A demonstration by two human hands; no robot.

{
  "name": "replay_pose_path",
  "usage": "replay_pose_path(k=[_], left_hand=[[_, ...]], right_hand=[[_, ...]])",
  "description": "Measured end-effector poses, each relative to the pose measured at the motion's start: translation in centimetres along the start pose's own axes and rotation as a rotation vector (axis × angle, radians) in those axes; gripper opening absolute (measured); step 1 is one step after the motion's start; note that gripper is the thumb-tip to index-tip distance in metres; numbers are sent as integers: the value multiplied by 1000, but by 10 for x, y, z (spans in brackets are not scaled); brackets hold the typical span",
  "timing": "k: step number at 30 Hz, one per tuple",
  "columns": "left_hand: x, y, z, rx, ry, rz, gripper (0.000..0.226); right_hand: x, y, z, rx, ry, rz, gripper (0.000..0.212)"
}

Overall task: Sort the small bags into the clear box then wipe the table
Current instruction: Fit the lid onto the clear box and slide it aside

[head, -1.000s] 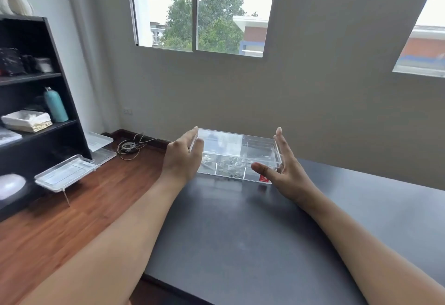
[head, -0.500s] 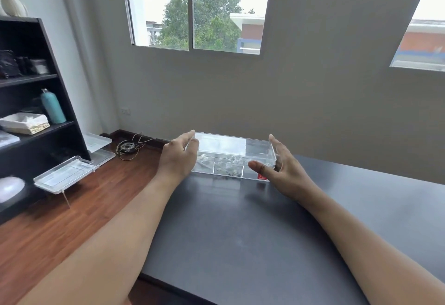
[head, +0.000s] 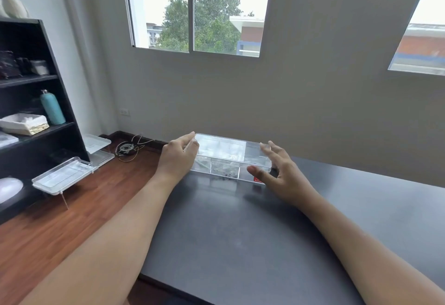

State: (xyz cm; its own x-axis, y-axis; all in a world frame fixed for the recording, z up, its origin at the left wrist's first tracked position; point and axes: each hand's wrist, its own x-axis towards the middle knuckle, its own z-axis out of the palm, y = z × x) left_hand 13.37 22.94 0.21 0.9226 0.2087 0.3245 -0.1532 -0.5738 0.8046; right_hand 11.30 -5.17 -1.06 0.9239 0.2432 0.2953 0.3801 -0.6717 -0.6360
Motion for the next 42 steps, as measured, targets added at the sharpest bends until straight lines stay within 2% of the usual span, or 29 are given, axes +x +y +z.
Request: replay_pose_path(k=[4,7,16,30,35,38,42], left_hand=[[0,1,4,-7,57,69,33],[1,0,5,26,-19,87,37],[8,-5,8,-73,-227,106,48],[1,-8,10,-73,-187,85,50],[-14,-3,5,-30,-93,95,48],[-24,0,-5,100,-61,103,48],[-30,27,-13,248,39,178,42]], right_hand=[[-1,-4,3,-127,42,-30,84],[-1,-6,9,-211,44,-36,82],[-2,-5,11,-189,22,7,86],[-5,-10,9,-114,38,6,81],[-17,-16,3,-51,98,84,92],[-29,-17,-6,-25,156,134,83],[-51,-14,-28,-138,232,105,57]])
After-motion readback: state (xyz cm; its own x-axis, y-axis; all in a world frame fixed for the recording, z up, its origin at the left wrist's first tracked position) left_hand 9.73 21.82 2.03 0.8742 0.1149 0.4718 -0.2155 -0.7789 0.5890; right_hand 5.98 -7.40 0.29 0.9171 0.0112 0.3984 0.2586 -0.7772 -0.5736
